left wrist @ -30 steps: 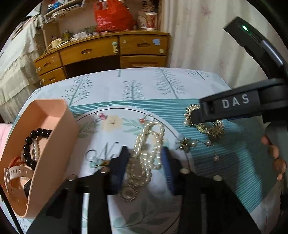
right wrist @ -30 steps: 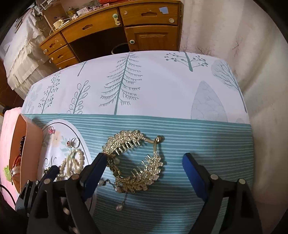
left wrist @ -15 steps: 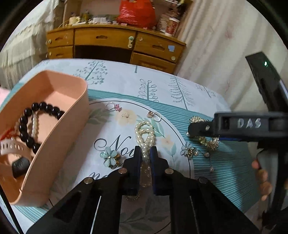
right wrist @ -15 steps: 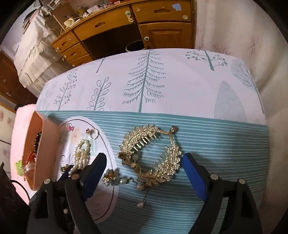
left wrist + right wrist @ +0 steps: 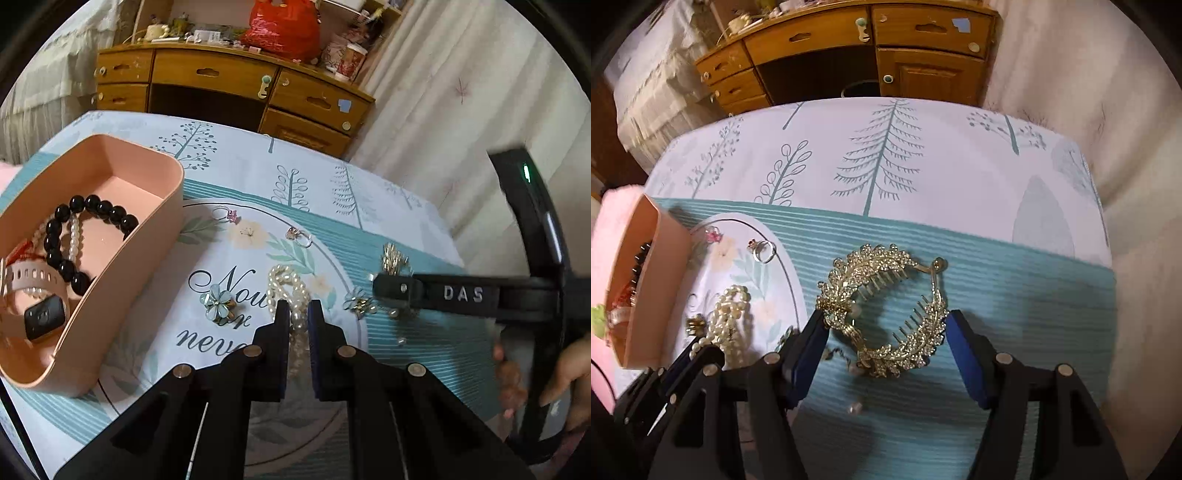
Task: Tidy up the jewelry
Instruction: 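Grasp the pearl strand with the left tool while the right grasps the gold hair comb, then carry both pieces into the pink box and open both tools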
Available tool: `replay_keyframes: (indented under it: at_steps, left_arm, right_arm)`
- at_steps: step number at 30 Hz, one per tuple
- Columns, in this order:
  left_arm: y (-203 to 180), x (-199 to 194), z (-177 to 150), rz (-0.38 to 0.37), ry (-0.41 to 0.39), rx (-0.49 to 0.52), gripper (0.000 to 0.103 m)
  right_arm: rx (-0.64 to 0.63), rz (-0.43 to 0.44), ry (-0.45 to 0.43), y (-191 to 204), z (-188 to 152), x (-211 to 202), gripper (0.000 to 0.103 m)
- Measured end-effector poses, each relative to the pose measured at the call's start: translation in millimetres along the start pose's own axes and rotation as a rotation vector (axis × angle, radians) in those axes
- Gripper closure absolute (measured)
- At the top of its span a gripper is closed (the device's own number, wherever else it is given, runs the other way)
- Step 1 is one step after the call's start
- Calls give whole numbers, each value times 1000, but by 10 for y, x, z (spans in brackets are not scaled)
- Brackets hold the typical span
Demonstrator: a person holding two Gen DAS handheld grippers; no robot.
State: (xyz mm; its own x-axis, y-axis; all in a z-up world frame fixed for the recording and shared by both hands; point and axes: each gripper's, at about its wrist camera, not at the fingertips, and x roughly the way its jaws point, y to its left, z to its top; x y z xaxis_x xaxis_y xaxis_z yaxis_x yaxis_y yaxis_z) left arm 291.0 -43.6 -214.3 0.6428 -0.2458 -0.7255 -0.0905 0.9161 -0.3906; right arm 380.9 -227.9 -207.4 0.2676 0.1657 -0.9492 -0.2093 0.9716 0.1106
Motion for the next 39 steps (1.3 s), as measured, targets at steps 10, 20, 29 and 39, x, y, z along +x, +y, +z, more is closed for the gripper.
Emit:
replay_keyframes:
  at_steps: [10,20,29,39]
  left_arm:
    - [5,-462,289,-52,-21,-20,96]
    - [124,-991,786,-135,12,-29,96]
    - [347,-1454,1165,-135,-57,0,96]
    - [787,-1852,1448,-112,-99,26,96]
  right_arm:
    - [97,42,5,-120,-155,-189,51]
    - [189,159,-33,65,-316,-412,90]
    - [204,163,-70,356,-330,-609,93]
    - [156,230,-167,935,-205,-1009,93]
